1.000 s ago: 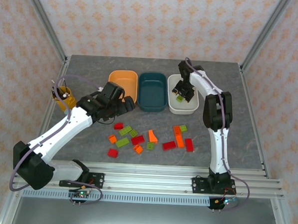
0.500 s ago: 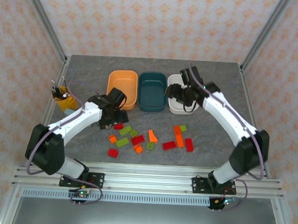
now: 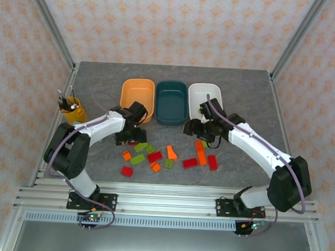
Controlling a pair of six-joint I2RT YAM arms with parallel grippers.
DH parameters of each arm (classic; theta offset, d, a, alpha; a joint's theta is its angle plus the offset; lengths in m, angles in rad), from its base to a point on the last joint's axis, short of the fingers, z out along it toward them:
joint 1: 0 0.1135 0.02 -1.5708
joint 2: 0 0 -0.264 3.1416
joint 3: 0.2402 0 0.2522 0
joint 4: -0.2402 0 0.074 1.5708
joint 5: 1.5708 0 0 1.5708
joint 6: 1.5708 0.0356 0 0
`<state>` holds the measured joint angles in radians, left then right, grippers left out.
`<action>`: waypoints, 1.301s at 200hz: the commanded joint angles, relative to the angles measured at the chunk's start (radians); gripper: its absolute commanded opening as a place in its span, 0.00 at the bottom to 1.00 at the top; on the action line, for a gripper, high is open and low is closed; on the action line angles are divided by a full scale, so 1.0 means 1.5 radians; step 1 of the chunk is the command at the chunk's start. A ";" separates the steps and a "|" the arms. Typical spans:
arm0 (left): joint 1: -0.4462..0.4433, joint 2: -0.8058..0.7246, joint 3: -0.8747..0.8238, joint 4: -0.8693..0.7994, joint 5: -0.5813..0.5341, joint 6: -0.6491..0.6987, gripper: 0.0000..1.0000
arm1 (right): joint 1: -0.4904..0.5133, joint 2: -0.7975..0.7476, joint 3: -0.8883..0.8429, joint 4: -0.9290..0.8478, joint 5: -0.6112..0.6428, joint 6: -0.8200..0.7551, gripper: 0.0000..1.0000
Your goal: Sort the legos into containers by color
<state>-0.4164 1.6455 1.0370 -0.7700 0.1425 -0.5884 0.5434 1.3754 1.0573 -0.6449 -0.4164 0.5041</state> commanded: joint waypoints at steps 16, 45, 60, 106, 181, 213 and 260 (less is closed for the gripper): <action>0.012 0.016 0.000 0.029 -0.004 0.027 0.79 | 0.004 -0.002 0.014 0.007 -0.004 0.006 0.68; 0.027 0.020 -0.009 0.040 0.002 0.030 0.77 | 0.004 0.006 0.019 0.006 -0.008 0.004 0.67; 0.031 0.020 -0.009 0.043 0.006 0.030 0.76 | 0.004 0.009 0.018 0.007 -0.010 0.003 0.67; 0.031 0.035 -0.019 0.051 0.014 0.022 0.70 | 0.005 0.016 0.018 0.012 -0.012 0.009 0.67; 0.031 0.054 -0.037 0.074 0.023 0.015 0.58 | 0.009 0.002 0.009 0.071 -0.092 0.015 0.67; 0.031 0.058 -0.035 0.080 0.023 0.011 0.49 | 0.013 -0.010 -0.008 0.136 -0.165 0.027 0.67; 0.030 0.027 -0.015 0.046 0.002 0.010 0.46 | 0.014 -0.014 -0.007 0.140 -0.172 0.030 0.67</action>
<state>-0.3710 1.7100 0.9981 -0.6731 0.1646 -0.5743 0.5587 1.3838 1.0573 -0.4690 -0.6479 0.5392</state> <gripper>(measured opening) 0.498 0.673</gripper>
